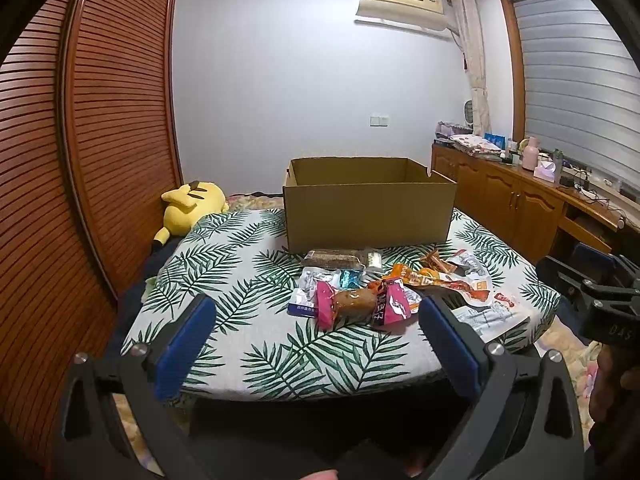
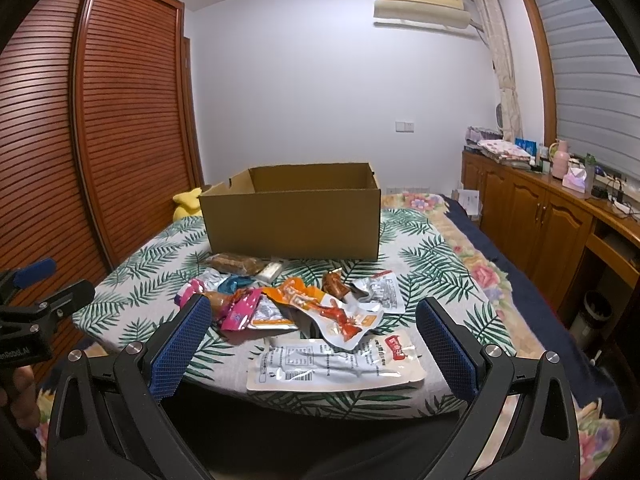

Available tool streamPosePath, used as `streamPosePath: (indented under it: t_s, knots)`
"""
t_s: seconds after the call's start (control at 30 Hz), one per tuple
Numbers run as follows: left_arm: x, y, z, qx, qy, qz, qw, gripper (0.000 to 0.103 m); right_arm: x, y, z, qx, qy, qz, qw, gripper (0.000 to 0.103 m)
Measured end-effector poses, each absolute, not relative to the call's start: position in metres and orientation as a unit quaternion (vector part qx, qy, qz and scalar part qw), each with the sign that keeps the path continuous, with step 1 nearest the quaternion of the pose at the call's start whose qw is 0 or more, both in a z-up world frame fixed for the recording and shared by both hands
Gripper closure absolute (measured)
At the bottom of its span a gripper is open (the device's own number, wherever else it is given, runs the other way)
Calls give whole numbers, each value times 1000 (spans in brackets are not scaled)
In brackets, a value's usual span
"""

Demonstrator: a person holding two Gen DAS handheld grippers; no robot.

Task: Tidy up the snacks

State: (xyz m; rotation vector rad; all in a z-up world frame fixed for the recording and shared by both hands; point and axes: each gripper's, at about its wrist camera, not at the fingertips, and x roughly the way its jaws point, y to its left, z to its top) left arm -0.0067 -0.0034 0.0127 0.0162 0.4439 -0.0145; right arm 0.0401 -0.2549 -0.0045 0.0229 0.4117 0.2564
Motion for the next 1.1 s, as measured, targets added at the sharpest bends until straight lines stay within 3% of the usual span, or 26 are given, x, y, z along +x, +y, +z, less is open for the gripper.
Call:
streamPosePath:
  t_s: [1.1]
  knots:
    - [-11, -2, 14, 5, 217, -7, 976, 1, 39, -254, -3, 10, 202, 129, 971, 0]
